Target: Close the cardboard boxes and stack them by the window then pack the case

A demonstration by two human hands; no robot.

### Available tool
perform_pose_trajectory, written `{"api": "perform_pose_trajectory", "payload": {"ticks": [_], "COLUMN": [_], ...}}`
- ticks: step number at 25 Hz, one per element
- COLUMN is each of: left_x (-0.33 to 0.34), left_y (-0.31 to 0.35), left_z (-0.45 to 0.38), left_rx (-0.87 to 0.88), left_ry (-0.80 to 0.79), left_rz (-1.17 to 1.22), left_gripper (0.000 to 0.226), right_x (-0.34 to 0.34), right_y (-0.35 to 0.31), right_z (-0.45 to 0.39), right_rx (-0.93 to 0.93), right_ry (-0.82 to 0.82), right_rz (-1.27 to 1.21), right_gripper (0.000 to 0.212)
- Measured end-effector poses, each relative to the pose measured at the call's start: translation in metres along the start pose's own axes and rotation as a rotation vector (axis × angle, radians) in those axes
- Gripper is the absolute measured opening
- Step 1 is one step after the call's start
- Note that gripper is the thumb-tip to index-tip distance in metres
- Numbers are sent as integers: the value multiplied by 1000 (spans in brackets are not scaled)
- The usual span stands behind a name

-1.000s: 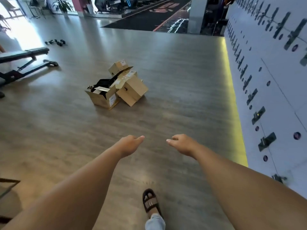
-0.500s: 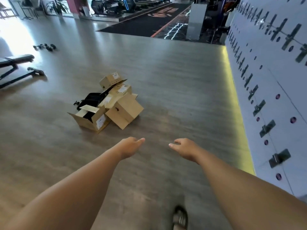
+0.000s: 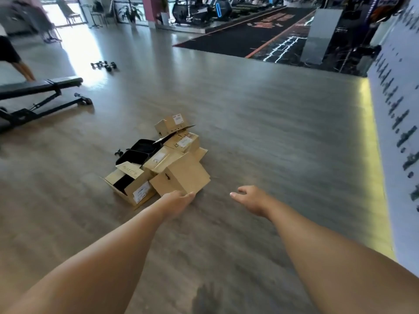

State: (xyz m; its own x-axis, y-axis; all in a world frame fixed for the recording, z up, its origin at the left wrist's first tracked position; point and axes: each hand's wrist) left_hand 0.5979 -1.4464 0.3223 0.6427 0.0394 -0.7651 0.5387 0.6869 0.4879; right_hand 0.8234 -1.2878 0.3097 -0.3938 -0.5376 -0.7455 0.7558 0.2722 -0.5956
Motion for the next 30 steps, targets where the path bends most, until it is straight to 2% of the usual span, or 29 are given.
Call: {"api": "perform_pose_trajectory", "payload": {"ticks": [8, 17, 23, 26, 30], "left_x": [-35, -73, -42, -4, 65], "left_y": [32, 46, 34, 22, -5], "left_z": [-205, -368, -476, -522, -577], "left_rx": [-89, -284, -532, -655, -735], "left_ry": [44, 96, 212, 231, 194], "left_rz": [87, 199, 315, 381, 397], "left_gripper": [70, 67, 69, 70, 67], "right_x": [-32, -50, 10, 53, 112], "right_y": [-29, -89, -91, -67, -15], "right_z": [-230, -452, -627, -699, -765], "right_rx": [-32, -155, -265, -302, -318], "right_ry": [-106, -281, -468, -551, -616], "right_rz": [80, 187, 251, 292, 354], "right_gripper": [79, 76, 76, 76, 83]}}
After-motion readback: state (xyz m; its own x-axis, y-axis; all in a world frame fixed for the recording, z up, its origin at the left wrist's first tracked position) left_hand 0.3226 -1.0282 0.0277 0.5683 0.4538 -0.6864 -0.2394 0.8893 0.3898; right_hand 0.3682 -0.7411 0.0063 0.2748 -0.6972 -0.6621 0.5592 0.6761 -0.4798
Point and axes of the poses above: each hand's wrist, its own z-axis away from the middle knuckle, its own x-axis out of the palm, y = z × x, and after that the axes turned 9 degrees about y, right-handed
